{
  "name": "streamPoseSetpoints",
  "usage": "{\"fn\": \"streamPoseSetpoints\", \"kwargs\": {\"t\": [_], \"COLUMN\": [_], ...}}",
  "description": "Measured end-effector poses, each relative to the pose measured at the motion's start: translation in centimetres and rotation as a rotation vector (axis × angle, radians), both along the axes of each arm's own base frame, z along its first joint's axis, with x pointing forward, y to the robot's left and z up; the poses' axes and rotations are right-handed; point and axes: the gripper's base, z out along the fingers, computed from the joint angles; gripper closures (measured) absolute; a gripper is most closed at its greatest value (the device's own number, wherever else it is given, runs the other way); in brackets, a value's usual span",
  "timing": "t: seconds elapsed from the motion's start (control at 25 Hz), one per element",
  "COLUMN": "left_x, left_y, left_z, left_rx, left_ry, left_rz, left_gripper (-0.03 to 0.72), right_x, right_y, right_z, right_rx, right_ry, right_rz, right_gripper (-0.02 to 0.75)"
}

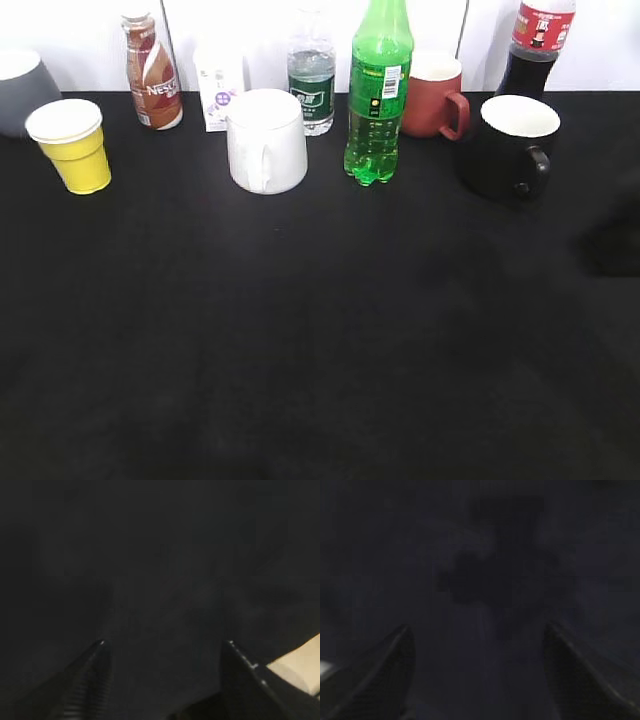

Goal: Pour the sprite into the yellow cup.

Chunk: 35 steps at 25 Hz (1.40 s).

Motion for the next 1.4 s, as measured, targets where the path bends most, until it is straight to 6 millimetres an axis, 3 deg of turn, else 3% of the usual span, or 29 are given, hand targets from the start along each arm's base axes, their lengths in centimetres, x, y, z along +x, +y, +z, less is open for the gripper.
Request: {"fn": "streamPoseSetpoints", "kwargs": {"t": [0.08, 0.16, 0.28, 0.36, 0.48, 0.76, 1.16, 1.28, 1.4], "left_x": [-5.1, -8.6, -10.7, -11.2, -10.3, -9.0, -8.9, -8.9, -9.6], "left_y": [1.4, 2.3, 2.8, 3.1, 3.7, 3.6, 3.6, 3.6, 3.6], "left_z": [1.2, 0.2, -2.8, -4.9, -6.5, -6.8, -6.7, -6.7, -6.7], "left_rx": [-0.037, -0.062, -0.070, -0.049, 0.043, 0.034, 0.032, 0.054, 0.075], "left_ry": [-0.209, -0.327, -0.378, -0.383, -0.354, -0.445, -0.447, -0.445, -0.495], "left_rz": [0.005, 0.008, 0.010, 0.014, 0.050, 0.077, 0.077, 0.179, 0.309], "left_gripper": [0.181, 0.181, 0.181, 0.181, 0.181, 0.201, 0.229, 0.229, 0.257], "right_x": [-4.8, -8.5, -13.4, -15.1, -14.9, -14.8, -14.8, -14.8, -16.1], "right_y": [-2.7, -5.1, -7.9, -8.9, -8.8, -8.7, -8.7, -9.1, -9.5], "right_z": [3.1, 3.7, 0.5, -1.9, -4.1, -4.1, -4.1, -4.0, -4.0], "right_rx": [0.053, 0.057, 0.091, 0.111, 0.126, 0.134, 0.133, 0.093, 0.076], "right_ry": [-0.124, -0.205, -0.290, -0.345, -0.379, -0.393, -0.393, -0.410, -0.503], "right_rz": [0.005, 0.000, -0.006, -0.011, -0.012, -0.012, -0.021, -0.232, -0.434], "right_gripper": [0.141, 0.142, 0.142, 0.142, 0.144, 0.144, 0.146, 0.146, 0.146]}}
